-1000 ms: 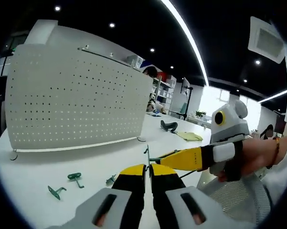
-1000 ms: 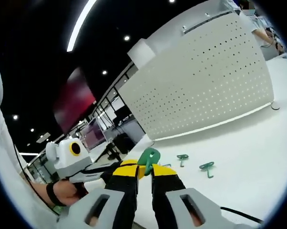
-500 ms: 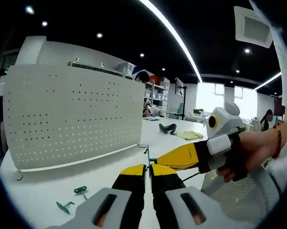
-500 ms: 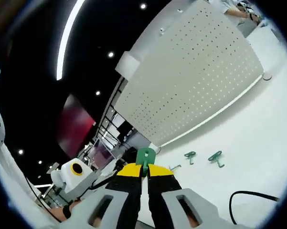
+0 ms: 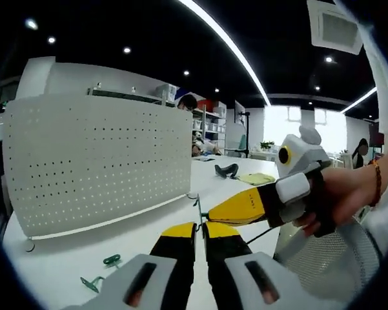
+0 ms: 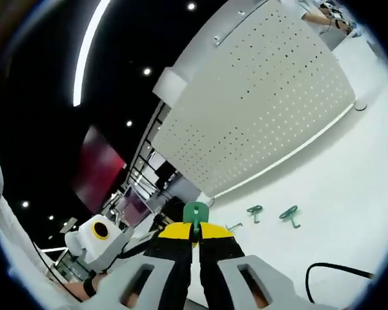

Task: Insert the hook assembly into the mounting plate slot until the hook locks in place.

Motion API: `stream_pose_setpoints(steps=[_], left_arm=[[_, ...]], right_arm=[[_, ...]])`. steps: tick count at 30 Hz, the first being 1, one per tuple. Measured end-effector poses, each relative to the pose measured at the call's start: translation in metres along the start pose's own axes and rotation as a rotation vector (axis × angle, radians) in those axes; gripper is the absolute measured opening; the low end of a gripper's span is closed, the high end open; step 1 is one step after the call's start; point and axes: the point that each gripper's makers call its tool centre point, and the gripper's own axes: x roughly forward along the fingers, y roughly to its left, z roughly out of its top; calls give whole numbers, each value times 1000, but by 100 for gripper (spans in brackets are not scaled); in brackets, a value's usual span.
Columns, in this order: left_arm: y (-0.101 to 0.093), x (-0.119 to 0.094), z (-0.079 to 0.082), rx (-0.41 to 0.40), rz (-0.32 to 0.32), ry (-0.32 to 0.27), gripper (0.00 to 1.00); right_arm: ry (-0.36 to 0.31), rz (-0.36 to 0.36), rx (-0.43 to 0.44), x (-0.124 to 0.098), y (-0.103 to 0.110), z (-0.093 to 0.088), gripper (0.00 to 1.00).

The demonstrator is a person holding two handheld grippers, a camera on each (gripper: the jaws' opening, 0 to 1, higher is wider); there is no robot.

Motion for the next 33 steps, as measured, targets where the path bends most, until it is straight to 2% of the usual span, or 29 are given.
stream_pose_setpoints(steps=[8,12,17,20,28,31,33], left_arm=[[12,-9,5,-9,36,-14,11],[17,-13,3,-19,54,-8,11],[22,-18,1,-47,80,-2,14],[24,-21,1,-26,93,-2,16],[25,-26,0,-30,100,-7,19],[26,-28,-3,-36,105,-1,23],[27,-30,-3,-41,111,-3,24]], right_arm=[[-8,-20,-112,6,0,21,1],[-20,-28,-124,8,-1,31,1],[-5,-61,-247,12,-3,40,1],[-4,-69,-268,13,-3,44,1],[-28,-92,-337,20,-5,63,1],[-22,-124,-426,24,-7,72,1],[-28,-129,-436,27,-5,77,1]])
